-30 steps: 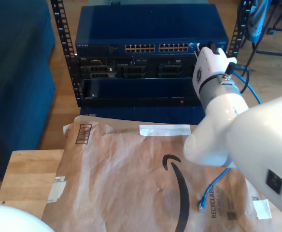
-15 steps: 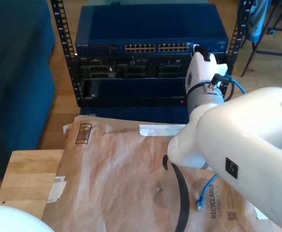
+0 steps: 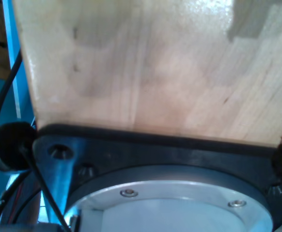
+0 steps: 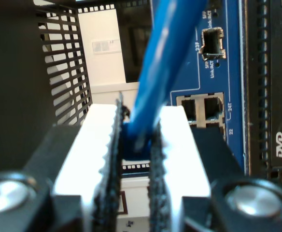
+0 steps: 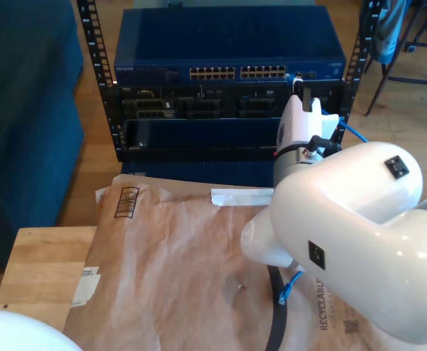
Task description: Grab the cable and plug it in
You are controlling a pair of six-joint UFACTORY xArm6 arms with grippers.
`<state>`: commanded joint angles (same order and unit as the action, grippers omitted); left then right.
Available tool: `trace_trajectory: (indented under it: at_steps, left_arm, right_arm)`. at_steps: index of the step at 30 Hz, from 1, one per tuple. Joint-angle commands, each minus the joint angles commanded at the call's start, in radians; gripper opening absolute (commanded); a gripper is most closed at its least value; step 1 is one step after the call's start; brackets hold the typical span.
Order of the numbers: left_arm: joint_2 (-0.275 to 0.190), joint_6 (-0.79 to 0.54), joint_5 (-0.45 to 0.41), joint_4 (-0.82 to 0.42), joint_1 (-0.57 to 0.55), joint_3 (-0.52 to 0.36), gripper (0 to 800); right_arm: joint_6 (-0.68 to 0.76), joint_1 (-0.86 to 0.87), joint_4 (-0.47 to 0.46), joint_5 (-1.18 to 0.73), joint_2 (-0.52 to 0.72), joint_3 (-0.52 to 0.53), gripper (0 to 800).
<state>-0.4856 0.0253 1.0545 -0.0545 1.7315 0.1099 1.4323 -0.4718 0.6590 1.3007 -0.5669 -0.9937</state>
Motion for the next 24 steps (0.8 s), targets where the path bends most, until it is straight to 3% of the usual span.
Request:
trace_trajectory:
  at_steps: [10,24]
  left_arm:
    - [0.0,0.0,0.0,0.0,0.0,0.0,800]
    - [0.0,0.0,0.0,0.0,0.0,0.0,799]
  right_arm:
    - [-0.11,-0.011,0.08,0.0,-0.077,-0.117,0]
    - [-0.143,-0.04,0.141,0.012,-0.157,-0.21,0]
